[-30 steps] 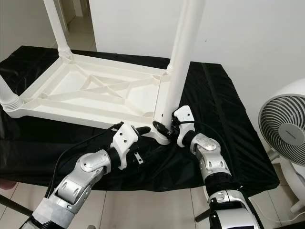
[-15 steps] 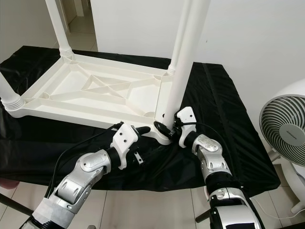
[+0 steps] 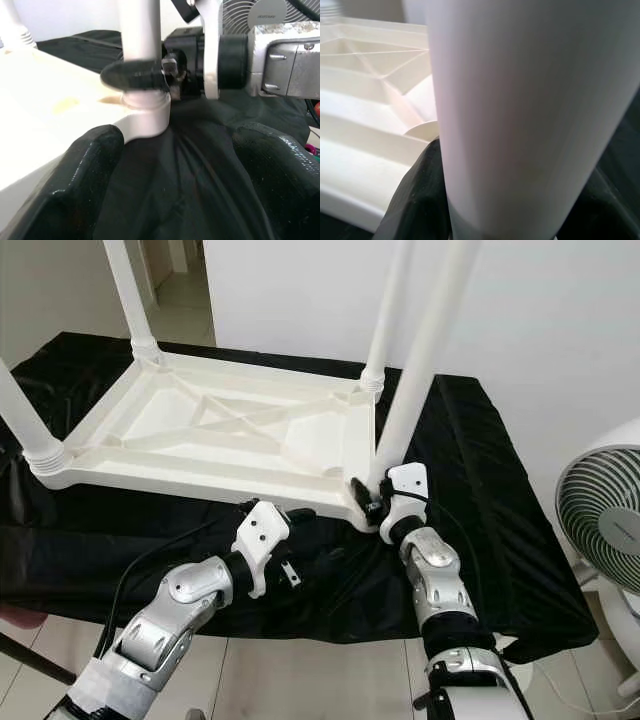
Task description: Building children table
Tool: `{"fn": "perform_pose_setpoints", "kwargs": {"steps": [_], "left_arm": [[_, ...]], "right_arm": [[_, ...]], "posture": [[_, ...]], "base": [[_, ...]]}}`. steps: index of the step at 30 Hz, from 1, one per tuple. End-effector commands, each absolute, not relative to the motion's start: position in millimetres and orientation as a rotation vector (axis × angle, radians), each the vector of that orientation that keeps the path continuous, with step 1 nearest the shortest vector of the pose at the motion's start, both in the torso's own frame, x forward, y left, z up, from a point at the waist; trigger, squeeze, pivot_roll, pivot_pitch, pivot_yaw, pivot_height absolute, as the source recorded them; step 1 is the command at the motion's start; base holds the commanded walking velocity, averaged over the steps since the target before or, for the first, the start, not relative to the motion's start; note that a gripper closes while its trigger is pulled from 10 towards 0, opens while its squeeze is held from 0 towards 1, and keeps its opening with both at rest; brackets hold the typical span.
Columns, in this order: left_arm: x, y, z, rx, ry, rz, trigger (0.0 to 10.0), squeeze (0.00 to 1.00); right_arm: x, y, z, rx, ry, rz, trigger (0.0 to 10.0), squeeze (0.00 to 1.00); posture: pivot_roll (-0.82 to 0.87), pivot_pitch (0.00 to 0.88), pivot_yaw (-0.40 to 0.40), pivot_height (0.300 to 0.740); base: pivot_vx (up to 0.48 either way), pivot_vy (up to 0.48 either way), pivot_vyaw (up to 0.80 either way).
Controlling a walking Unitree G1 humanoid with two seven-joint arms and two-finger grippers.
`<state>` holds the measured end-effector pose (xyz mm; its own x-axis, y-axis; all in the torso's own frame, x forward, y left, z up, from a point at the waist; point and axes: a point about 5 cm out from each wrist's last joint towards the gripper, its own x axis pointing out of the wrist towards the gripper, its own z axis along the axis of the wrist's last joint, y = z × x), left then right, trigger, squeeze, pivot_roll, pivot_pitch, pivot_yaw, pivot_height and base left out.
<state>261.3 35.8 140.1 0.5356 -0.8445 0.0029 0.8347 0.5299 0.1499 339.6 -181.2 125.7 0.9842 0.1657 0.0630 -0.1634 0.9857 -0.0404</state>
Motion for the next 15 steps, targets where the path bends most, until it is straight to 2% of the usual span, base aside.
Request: {"fn": "perform_pose_setpoints", "kwargs": {"steps": [1, 3, 5, 9, 10, 12, 15], "left_arm": [[261, 35, 141, 0.142, -0.080, -1.000, 10.0, 0.00], [260, 35, 142, 0.141, -0.080, -1.003, 10.0, 0.00], [260, 35, 142, 0.141, -0.080, -1.003, 10.0, 0.00], [259, 33, 141, 0.136, -0.078, -1.008, 10.0, 0.00], [259, 33, 141, 0.136, -0.078, -1.008, 10.0, 0.00], [259, 33, 141, 0.135, -0.078, -1.010, 10.0, 0.00], [259, 33, 141, 0.136, -0.078, -1.010, 10.0, 0.00]], "right_arm": [[335, -201, 120, -0.032, -0.037, 0.013, 10.0, 0.00], [330, -195, 120, -0.026, -0.043, -0.075, 10.0, 0.00], [330, -195, 120, -0.026, -0.043, -0.075, 10.0, 0.00], [314, -171, 118, -0.022, -0.059, -0.255, 10.0, 0.00], [314, -171, 118, -0.022, -0.059, -0.255, 10.0, 0.00], [309, -153, 115, -0.004, -0.048, -0.253, 10.0, 0.00], [309, -147, 115, -0.001, -0.043, -0.227, 10.0, 0.00]], "posture": [[0.08, 0.064, -0.055, 0.740], [0.08, 0.069, -0.055, 0.740], [0.08, 0.069, -0.055, 0.740], [0.07, 0.070, -0.054, 0.740], [0.07, 0.070, -0.054, 0.740], [0.07, 0.070, -0.055, 0.740], [0.07, 0.069, -0.055, 0.740]], "base": [[0.000, 0.000, 0.00], [0.000, 0.000, 0.00], [0.000, 0.000, 0.00], [0.000, 0.000, 0.00], [0.000, 0.000, 0.00], [0.000, 0.000, 0.00], [0.000, 0.000, 0.00]]}}
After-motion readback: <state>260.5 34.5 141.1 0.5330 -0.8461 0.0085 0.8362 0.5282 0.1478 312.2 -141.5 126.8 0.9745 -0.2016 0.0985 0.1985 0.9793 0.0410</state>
